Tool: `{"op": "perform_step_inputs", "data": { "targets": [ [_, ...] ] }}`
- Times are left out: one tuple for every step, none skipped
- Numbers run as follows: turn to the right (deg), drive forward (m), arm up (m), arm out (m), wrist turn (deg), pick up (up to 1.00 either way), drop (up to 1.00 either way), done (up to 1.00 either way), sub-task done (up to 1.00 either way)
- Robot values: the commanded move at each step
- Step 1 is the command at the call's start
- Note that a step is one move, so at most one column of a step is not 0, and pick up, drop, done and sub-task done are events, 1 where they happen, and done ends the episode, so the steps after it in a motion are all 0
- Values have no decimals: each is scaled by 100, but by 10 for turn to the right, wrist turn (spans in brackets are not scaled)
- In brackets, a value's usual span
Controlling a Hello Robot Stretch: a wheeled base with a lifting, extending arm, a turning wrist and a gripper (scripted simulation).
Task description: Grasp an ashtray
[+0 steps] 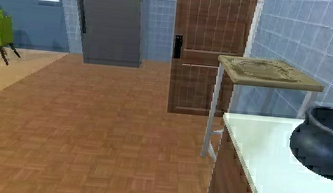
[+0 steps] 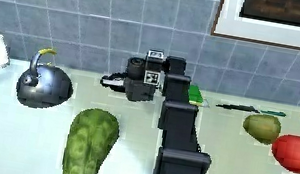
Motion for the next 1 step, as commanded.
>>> {"op": "perform_step_inputs", "data": {
  "targets": [
    [0,0,0,0,0,0,0,100,0]
  ]
}}
